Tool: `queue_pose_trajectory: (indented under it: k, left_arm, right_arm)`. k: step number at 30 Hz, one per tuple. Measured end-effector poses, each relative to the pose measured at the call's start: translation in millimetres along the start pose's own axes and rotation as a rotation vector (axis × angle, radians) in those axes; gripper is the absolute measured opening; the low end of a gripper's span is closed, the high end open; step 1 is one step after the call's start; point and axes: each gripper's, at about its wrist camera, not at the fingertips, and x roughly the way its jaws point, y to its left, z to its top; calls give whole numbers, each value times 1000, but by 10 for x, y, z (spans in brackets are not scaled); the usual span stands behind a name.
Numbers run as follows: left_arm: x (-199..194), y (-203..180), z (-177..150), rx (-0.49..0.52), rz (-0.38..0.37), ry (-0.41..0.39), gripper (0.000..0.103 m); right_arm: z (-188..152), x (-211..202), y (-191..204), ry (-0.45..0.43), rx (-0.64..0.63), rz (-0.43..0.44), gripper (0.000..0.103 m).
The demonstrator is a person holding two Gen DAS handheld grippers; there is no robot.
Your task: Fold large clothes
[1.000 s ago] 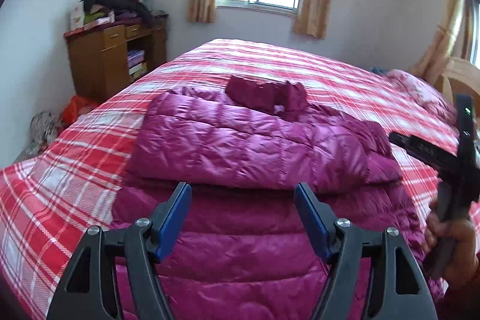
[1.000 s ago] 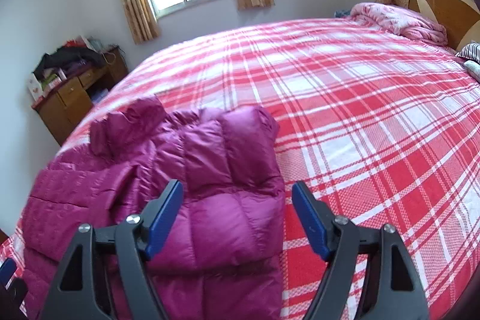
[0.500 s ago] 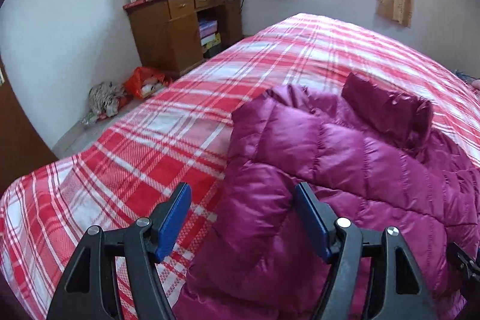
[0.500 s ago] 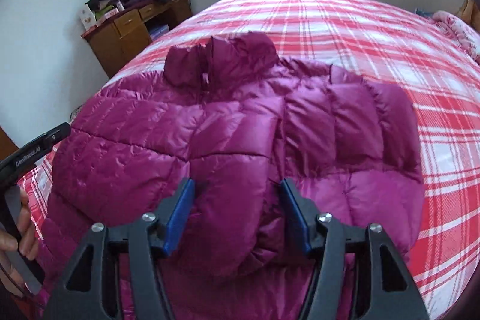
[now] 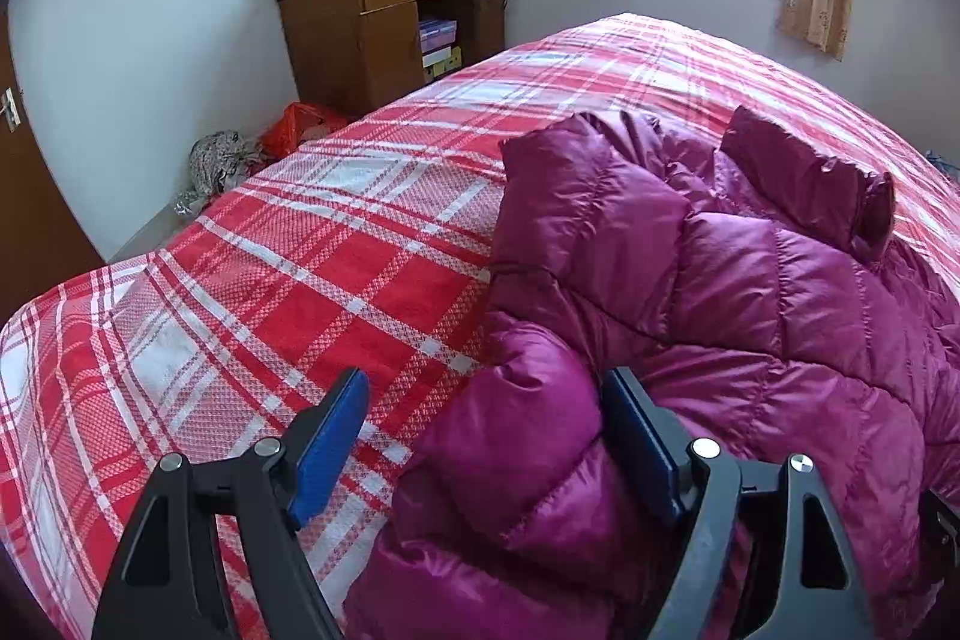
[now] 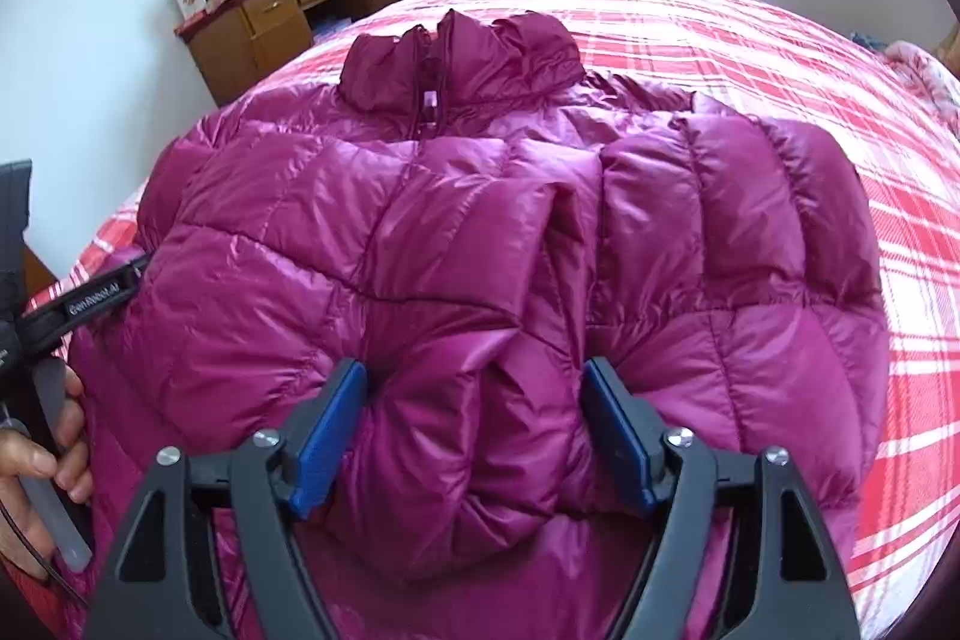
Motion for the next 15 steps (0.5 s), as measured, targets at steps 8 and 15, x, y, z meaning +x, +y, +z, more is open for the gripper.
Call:
queue_pose_trajectory:
  k: [8,15]
  left_arm:
    - [-476,-146,403,6,-203,-127,81]
    - [-186,-220,190,9,-226,-119,81]
  right_arm:
    - [775,-368,-382,-49,96,45,76]
    - [1631,238,-762,69,323,132,76]
